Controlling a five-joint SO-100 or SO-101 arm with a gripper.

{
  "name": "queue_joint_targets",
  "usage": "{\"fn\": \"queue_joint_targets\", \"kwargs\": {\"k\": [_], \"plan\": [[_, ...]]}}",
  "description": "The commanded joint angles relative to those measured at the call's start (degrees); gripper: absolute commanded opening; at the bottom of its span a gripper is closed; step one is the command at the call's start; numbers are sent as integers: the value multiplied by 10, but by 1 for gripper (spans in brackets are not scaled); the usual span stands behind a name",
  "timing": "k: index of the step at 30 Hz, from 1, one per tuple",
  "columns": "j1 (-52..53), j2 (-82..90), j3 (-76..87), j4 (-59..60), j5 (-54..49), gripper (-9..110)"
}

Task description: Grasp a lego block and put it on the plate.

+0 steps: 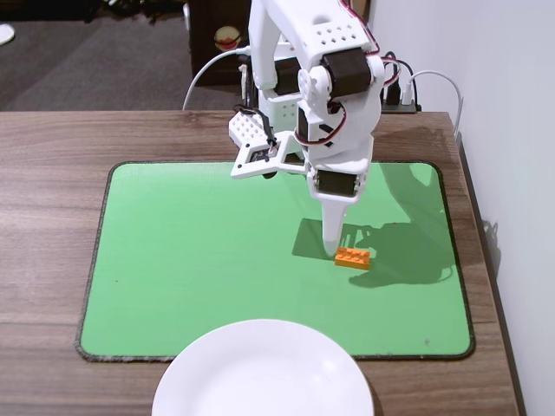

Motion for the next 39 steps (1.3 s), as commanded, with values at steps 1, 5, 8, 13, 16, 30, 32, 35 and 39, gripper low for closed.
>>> {"fn": "queue_joint_targets", "kwargs": {"k": [1, 5, 8, 13, 16, 30, 32, 35, 39], "plan": [[-4, -5, -22, -4, -3, 33], [-9, -22, -23, -13, -8, 33], [-17, -43, -25, -26, -11, 33], [-33, -74, -36, -40, -6, 33], [-41, -89, -43, -45, -2, 33], [-47, -142, -52, -73, 2, 32], [-47, -146, -52, -77, 2, 26], [-47, -147, -53, -77, 2, 26], [-47, -149, -54, -77, 2, 24]]}}
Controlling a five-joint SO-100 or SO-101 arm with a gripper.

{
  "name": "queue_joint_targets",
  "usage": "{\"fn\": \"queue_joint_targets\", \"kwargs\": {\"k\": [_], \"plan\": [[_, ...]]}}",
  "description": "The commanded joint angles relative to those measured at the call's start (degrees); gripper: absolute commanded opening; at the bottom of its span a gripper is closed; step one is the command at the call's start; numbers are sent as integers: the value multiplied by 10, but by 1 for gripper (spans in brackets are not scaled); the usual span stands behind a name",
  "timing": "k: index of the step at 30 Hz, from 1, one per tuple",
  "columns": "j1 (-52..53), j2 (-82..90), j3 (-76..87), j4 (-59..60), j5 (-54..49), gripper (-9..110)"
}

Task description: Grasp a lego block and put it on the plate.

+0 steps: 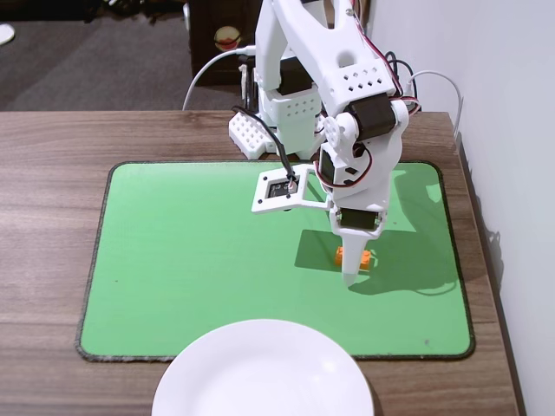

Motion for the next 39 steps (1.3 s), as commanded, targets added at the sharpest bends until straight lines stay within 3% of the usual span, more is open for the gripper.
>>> {"fn": "queue_joint_targets", "kwargs": {"k": [1, 18, 39], "plan": [[-4, 3, -20, -4, 3, 22], [-4, -1, -22, -10, 0, 10], [-2, -4, -19, -16, -18, 3]]}}
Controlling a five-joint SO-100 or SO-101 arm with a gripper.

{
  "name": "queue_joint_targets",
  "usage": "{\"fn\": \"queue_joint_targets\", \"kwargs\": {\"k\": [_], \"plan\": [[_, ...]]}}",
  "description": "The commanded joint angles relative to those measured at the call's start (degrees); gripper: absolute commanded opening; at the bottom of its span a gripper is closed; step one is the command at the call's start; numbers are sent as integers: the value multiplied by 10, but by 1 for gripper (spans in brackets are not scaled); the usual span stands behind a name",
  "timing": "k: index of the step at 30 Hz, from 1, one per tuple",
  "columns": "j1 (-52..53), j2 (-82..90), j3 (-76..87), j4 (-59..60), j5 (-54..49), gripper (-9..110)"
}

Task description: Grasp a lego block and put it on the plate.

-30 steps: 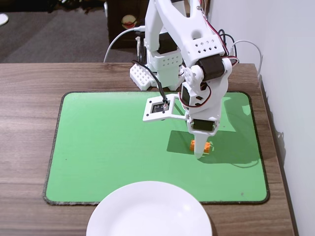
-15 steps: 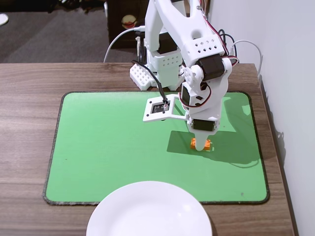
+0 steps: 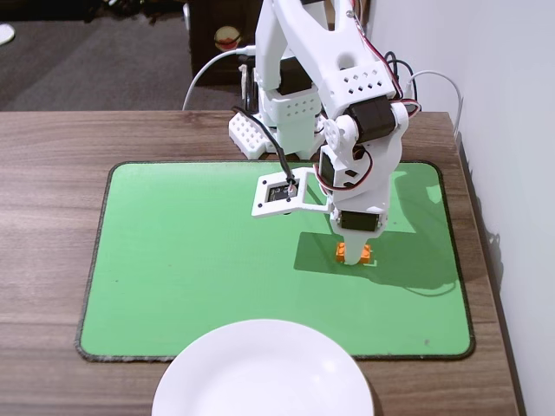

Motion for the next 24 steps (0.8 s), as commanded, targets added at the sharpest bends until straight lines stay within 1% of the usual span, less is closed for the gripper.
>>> {"fn": "queue_joint_targets", "kwargs": {"k": [1, 5, 13, 19, 24], "plan": [[-2, 2, -18, -5, -6, 3], [-1, 10, -18, -1, -21, 3], [17, 44, -15, 1, -109, 3], [37, 75, -16, 2, -231, 3], [52, 96, -16, 3, -396, 3]]}}
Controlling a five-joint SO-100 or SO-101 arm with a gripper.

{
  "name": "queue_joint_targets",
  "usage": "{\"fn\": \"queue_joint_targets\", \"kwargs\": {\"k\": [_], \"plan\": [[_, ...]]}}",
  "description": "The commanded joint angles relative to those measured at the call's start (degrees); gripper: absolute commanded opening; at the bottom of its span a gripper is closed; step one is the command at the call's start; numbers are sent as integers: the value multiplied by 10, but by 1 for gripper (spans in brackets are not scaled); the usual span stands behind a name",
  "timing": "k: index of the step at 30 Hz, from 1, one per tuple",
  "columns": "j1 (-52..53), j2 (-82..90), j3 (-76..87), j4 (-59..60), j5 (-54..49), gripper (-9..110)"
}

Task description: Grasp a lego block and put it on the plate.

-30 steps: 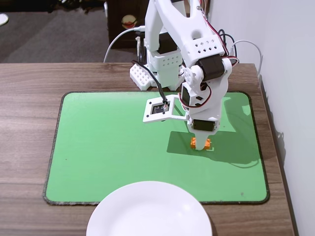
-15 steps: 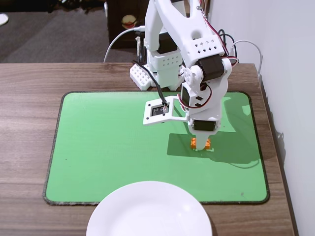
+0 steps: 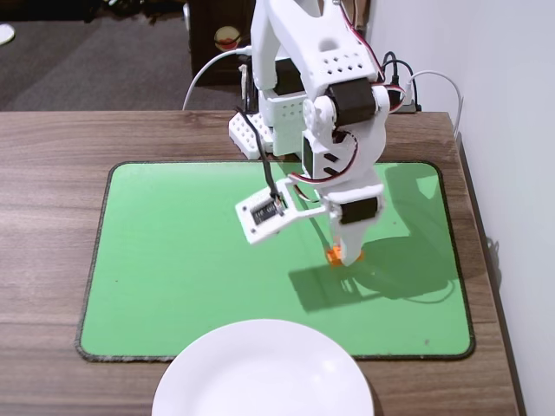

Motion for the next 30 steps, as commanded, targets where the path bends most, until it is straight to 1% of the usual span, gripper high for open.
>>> {"fn": "queue_joint_targets", "kwargs": {"k": [1, 4, 7, 8, 11, 16, 22, 26, 30], "plan": [[8, 33, -15, 4, -101, 3], [13, 42, -17, 16, -194, 3], [25, 52, -17, 32, -349, 3], [29, 56, -17, 33, -381, 3], [44, 70, -19, 40, -432, 3], [76, 100, -20, 40, -555, 3], [120, 125, -34, 36, -657, 3], [148, 134, -49, 30, -709, 3], [171, 137, -63, 11, -740, 3]]}}
